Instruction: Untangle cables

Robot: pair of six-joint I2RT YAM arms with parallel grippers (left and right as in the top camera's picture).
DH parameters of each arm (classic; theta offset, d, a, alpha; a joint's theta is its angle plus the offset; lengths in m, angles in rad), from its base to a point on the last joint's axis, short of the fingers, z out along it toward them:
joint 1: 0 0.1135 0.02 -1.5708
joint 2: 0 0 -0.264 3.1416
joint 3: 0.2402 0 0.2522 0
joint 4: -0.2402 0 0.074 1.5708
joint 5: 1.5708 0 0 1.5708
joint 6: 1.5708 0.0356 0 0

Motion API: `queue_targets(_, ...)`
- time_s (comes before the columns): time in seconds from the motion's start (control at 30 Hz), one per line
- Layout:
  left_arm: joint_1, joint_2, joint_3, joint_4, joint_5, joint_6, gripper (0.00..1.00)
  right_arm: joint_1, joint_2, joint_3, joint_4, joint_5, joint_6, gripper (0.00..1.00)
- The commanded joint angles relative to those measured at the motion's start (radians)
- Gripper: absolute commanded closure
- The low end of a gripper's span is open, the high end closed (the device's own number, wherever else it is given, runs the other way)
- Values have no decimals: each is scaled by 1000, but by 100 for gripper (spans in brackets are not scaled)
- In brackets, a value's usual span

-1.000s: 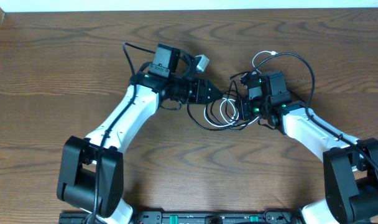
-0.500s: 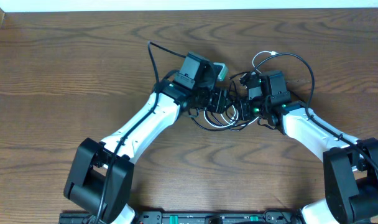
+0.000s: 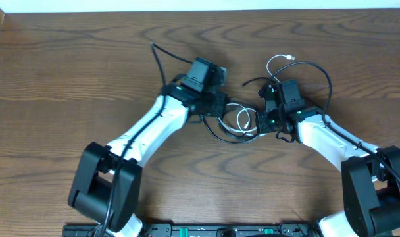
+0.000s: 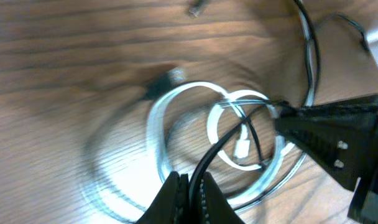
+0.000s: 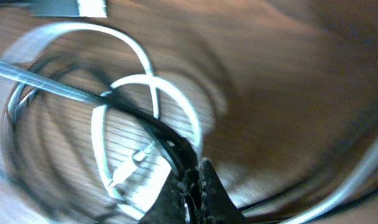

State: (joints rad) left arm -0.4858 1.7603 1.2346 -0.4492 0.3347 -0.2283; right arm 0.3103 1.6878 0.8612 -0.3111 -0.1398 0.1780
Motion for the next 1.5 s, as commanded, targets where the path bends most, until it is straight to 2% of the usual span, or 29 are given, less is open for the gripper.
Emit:
queue_targets(0.0,89,-124,13,-31,-59,9,93,-10,2,0,-38,285,95,93)
queue_targets(0.03,109,-151,13,-41,-58,9,92,-10,2,0,-32,283,97,89)
queue_targets(0.2,149,-221,13,-83,-59,9,93,-10,2,0,-14,282,99,89)
queue_targets(0.47,149,-226,13,-145,-60,10,92,-10,2,0,-8,262,99,88)
queue_targets(0.53,149,-226,13,-179,-60,10,93,-10,2,0,5,234,99,80)
queue_targets(0.57,149,-226,13,-218,-60,10,92,-10,2,0,29,175,98,70)
queue_targets(0.63,149,-226,13,-254,-60,10,92,-10,2,0,64,85,92,62)
queue_targets(0.7,149,-226,13,-303,-60,10,90,-10,2,0,129,-66,32,60)
queue_targets(0.73,149,-226,13,-322,-60,10,88,-10,2,0,150,-107,19,59)
queue_targets(0.77,149,-226,13,-335,-60,10,76,-8,2,0,177,-151,11,60)
queue_targets(0.87,149,-226,13,-351,-60,10,59,-8,2,0,211,-214,0,59)
queue_targets(0.9,149,-226,13,-351,-60,10,54,-7,2,0,214,-214,-1,59)
queue_targets(1.0,149,-226,13,-349,-60,9,49,-7,2,0,213,-211,-3,59)
queue_targets(1.1,149,-223,13,-304,-59,8,49,-8,2,0,208,-209,-3,59)
queue_targets(1.2,148,-204,13,-209,-59,6,49,-8,2,0,167,-126,22,66)
queue_targets(1.27,146,-177,13,-159,-59,-5,49,-10,2,0,105,11,111,65)
queue_targets(1.3,145,-136,13,-124,-54,-52,48,-16,2,0,56,116,191,62)
queue_targets(1.33,143,-119,13,-116,-47,-67,48,-19,2,0,48,130,204,61)
queue_targets(1.47,117,-15,13,-74,77,-85,48,-41,2,0,19,131,206,63)
